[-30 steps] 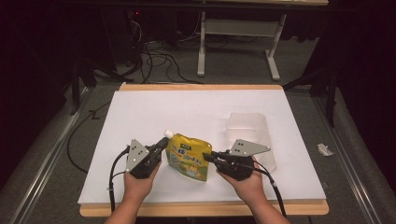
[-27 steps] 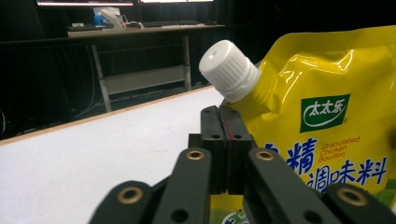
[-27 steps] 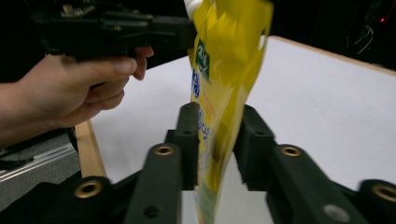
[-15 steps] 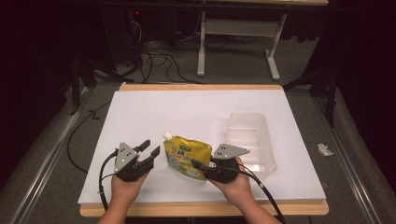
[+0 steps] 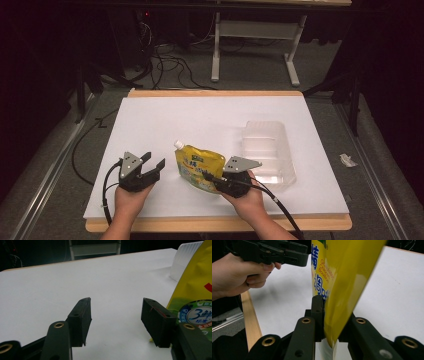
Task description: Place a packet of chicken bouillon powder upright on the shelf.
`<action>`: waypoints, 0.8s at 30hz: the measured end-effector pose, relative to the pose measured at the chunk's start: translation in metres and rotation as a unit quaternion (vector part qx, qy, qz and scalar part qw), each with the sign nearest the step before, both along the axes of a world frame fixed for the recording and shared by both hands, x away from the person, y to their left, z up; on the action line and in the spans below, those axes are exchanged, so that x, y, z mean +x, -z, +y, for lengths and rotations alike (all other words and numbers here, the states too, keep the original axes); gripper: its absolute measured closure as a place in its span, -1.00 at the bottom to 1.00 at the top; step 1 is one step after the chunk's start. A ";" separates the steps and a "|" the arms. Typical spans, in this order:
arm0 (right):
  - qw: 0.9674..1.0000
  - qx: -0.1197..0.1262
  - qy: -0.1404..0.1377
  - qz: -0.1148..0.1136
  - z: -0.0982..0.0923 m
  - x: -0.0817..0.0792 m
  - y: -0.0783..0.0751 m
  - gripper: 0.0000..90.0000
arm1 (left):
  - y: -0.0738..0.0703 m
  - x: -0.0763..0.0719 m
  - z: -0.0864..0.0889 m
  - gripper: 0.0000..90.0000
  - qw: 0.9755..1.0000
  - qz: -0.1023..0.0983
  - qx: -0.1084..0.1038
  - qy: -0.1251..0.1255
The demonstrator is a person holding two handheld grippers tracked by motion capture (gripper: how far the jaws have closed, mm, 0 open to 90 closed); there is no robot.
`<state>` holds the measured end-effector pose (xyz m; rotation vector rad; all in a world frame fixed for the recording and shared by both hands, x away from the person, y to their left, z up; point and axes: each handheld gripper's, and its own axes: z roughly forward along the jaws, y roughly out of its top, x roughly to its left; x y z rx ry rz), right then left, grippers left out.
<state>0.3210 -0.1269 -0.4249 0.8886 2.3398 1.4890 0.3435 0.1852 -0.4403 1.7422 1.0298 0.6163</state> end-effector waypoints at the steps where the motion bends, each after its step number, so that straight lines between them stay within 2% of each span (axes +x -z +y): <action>1: 1.000 0.003 -0.001 0.002 0.000 0.000 0.000 0.81 | 0.000 0.000 0.000 -0.07 1.000 0.000 0.000 0.001; 6: 1.000 0.005 -0.003 0.000 -0.001 0.001 -0.002 0.83 | -0.001 -0.001 0.001 -0.06 1.000 -0.005 -0.007 0.003; 19: 1.000 0.021 -0.004 -0.001 -0.008 0.001 -0.008 0.87 | -0.002 -0.002 0.000 -0.07 1.000 -0.009 -0.005 0.008; 24: 1.000 0.027 -0.004 -0.008 -0.011 -0.001 -0.013 0.88 | -0.002 -0.002 0.000 -0.07 1.000 -0.009 -0.004 0.009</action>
